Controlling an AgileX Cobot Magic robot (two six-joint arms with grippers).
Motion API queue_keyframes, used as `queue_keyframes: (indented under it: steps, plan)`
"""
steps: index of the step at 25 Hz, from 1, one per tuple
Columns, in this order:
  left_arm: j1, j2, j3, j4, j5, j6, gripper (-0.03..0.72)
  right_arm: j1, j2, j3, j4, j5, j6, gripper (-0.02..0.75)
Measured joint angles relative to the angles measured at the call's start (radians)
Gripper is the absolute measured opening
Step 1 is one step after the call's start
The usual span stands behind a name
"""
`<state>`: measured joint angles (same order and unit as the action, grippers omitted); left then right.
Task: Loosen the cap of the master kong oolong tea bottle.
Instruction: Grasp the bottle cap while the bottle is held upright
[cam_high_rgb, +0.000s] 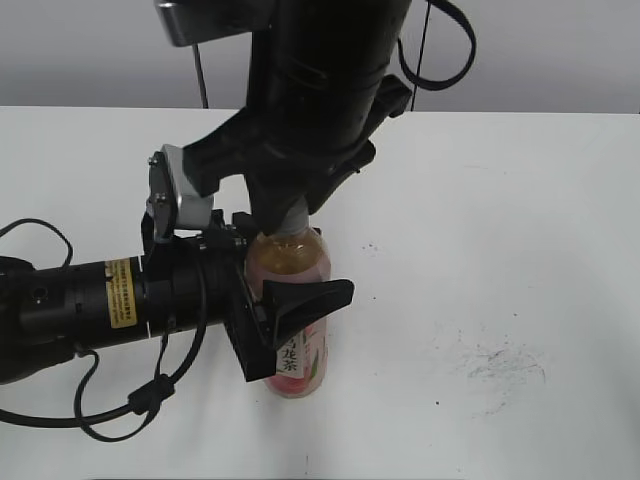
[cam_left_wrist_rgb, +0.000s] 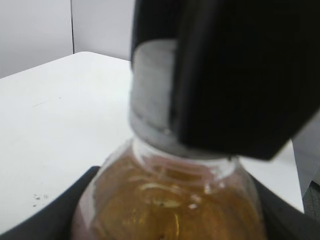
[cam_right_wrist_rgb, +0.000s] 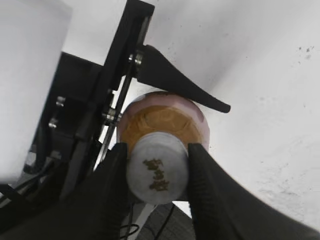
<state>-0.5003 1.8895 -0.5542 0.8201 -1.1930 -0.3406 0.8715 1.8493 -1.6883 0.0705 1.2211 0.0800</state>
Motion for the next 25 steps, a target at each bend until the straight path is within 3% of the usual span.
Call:
queue_keyframes:
  steps: [7, 19, 25]
  plan:
    - [0.000, 0.000, 0.000, -0.002, 0.000, -0.001, 0.445, -0.001, 0.001, 0.000, 0.001, -0.001, -0.365, 0.274]
    - [0.000, -0.001, 0.001, 0.005, 0.000, 0.004, 0.445, -0.005, 0.001, -0.002, 0.002, 0.004, -1.406, 0.274]
    - [0.000, -0.001, 0.001, 0.005, 0.000, 0.004, 0.445, -0.005, 0.001, -0.005, -0.003, 0.004, -1.659, 0.274]
